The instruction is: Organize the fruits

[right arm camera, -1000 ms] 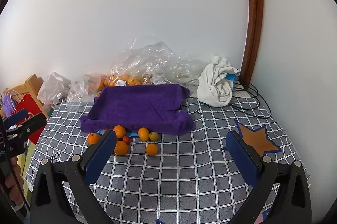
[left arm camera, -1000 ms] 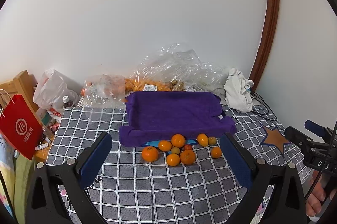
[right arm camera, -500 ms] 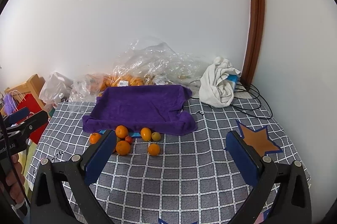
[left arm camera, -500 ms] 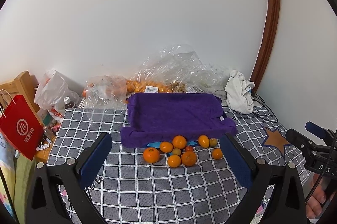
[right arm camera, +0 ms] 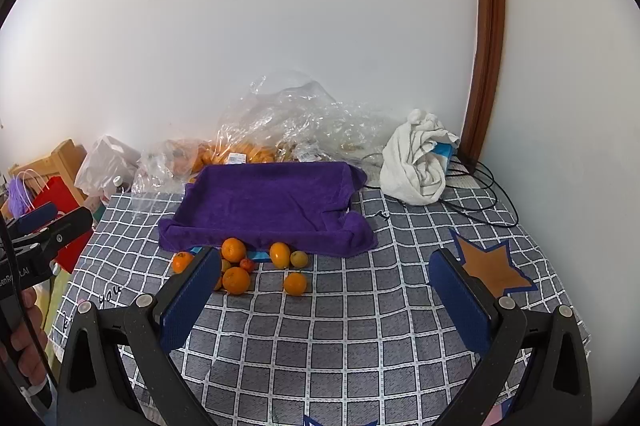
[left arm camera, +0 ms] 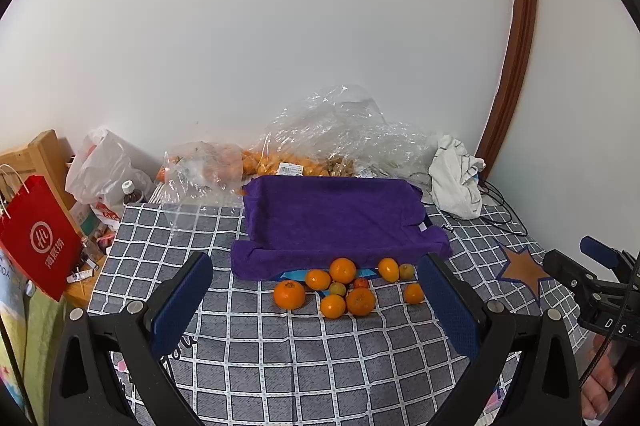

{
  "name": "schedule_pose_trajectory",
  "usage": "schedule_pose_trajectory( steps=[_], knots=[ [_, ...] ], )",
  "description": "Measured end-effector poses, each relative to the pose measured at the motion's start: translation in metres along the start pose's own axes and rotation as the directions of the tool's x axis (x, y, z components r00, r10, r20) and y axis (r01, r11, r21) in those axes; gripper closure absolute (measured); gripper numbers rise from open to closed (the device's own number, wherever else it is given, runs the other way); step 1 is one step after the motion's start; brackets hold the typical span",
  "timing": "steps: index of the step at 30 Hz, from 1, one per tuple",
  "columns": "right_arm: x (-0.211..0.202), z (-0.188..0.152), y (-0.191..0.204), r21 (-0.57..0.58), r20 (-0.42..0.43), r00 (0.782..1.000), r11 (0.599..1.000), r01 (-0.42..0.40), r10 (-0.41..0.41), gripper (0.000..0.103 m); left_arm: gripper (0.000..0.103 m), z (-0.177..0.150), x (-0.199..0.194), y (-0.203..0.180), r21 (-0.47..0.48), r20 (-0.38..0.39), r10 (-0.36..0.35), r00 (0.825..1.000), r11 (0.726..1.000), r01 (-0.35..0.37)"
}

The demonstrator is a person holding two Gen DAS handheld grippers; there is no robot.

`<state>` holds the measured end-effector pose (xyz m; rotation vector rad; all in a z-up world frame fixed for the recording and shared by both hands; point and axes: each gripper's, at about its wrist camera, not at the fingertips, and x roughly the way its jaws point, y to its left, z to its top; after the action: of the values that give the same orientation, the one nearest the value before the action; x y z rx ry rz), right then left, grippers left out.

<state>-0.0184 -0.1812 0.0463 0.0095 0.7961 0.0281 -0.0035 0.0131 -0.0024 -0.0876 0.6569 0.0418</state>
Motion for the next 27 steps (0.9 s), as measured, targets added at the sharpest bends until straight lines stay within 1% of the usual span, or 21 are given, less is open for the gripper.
schedule_pose_trajectory(
  steps=[27],
  knots=[
    [-0.010,0.001,0.008,-0.005,0.016,1.000,1.000,0.002,-0.002,0.001,0.000,-0.002,-0.003,0.004,-0.005,0.009,-0.005,1.000,1.000,0.005]
  ],
)
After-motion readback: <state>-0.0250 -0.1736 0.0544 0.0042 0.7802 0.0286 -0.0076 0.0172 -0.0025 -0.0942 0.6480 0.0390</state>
